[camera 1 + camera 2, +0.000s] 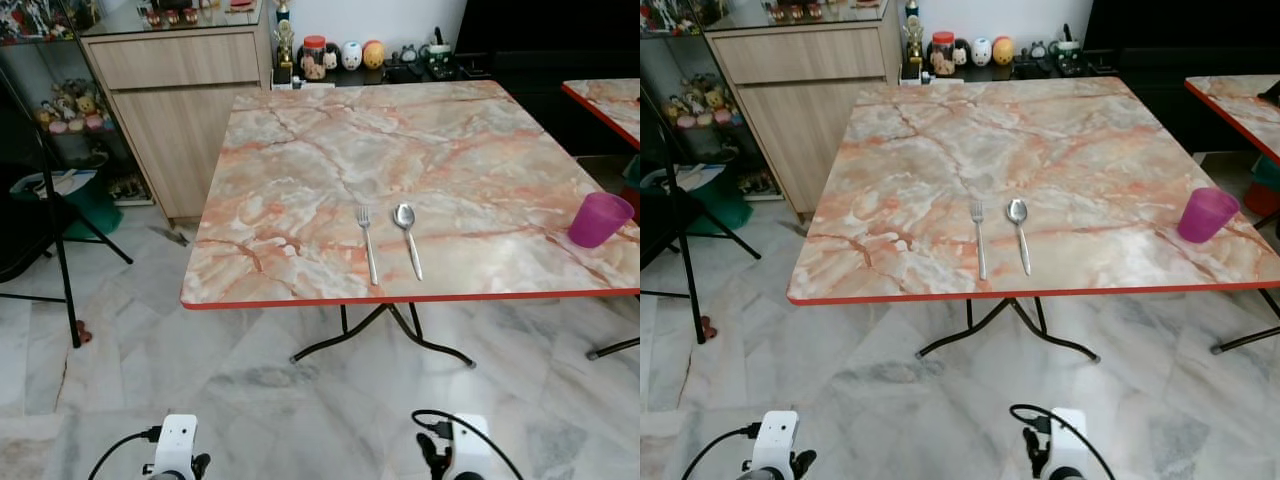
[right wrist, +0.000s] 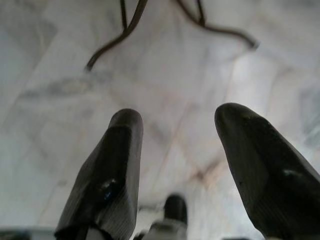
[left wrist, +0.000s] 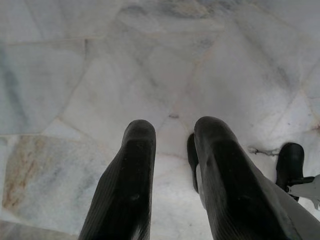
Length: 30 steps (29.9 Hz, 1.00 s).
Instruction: Setting the table
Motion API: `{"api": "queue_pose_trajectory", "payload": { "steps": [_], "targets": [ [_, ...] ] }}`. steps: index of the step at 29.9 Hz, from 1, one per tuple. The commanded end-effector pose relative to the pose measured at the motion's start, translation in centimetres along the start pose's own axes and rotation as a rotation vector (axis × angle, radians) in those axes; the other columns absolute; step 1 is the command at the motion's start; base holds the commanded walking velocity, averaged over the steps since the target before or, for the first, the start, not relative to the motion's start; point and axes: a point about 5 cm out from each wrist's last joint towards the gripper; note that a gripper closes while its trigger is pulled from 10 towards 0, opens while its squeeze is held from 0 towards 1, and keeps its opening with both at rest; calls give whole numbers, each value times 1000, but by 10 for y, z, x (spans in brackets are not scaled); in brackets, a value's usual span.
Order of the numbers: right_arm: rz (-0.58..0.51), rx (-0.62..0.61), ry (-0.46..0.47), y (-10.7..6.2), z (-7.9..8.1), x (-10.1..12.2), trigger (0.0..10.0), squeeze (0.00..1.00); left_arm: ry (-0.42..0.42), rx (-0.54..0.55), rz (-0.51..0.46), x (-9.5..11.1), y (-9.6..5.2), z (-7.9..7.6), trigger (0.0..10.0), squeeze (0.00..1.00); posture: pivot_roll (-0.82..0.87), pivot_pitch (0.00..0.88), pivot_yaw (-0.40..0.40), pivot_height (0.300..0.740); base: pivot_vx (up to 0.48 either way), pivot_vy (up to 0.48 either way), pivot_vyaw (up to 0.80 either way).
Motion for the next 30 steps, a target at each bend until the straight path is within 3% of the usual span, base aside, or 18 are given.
{"api": "queue_pose_trajectory", "payload": {
  "steps": [1, 3, 5, 6, 7, 8, 11, 13, 18, 19, 22, 26, 30],
  "targets": [
    [-88, 11, -10, 1, 1, 12, 10000, 0, 4, 0, 21, -6, -1, -1, 10000, 0, -25, 0, 15, 740, 0, 0, 0],
    [-212, 40, -48, -4, 2, 21, 10000, 0, 5, 0, 23, -7, -1, -1, 10000, 0, -20, 0, 10, 740, 0, 0, 0],
    [-244, 49, -57, -7, 2, 23, 10000, 0, 4, 0, 24, -7, -1, -1, 10000, 0, -20, 0, 8, 740, 0, 0, 0],
    [-339, 51, -64, -14, 2, 31, 10000, 0, 3, 1, 25, -8, -1, -1, 10000, 0, -23, 0, 8, 740, 0, 0, 0],
    [-339, 51, -64, -14, 2, 31, 10000, 0, 3, 1, 25, -8, -1, -1, 10000, 0, -23, 0, 8, 740, 0, 0, 0],
    [-413, 39, -69, -25, 3, 36, 10000, 0, 5, 3, 26, -8, -1, 0, 10000, 0, -33, 0, 10, 740, 0, 0, 0],
    [-462, 42, -93, -38, 9, 40, 10000, 0, 8, 4, 26, -8, -1, 0, 10000, 0, -41, 0, 13, 740, 0, 0, 0],
    [-511, 86, -126, -53, 22, 43, 10000, 0, 7, 6, 21, -6, -1, 0, 10000, 0, -39, 0, 13, 740, 0, 0, 0],
    [-554, 92, -166, -64, 28, 53, 10000, 0, -3, 14, 15, -4, -1, 1, 10000, 0, -40, 0, 13, 740, 0, 0, 0],
    [-586, 69, -176, -68, 27, 69, 10000, 0, -8, 19, 12, -2, 0, 1, 10000, 0, -49, 0, 19, 740, 0, 0, 0],
    [-687, 63, -167, -66, 32, 109, 10000, 0, -12, 27, 8, -1, 0, 1, 10000, 0, -49, 0, 20, 740, 0, 0, 0],
    [-754, 71, -173, -62, 39, 144, 10000, 0, -20, 29, 5, 0, 0, 0, 10000, 0, -47, 0, 20, 740, 0, 0, 0],
    [-727, 104, -228, -42, 51, 166, 10000, 0, -20, 32, 4, 1, 1, 0, 10000, 0, -62, 0, 32, 740, 0, 0, 0]
  ]
}}
Point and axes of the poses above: a point about 5 cm out from each wrist's last joint towards the gripper, its own y axis pointing out of the wrist towards the gripper, its own x axis along the axis of the wrist's last joint, z = x × y, and after that the axes turned 4 degrees about y, right-handed
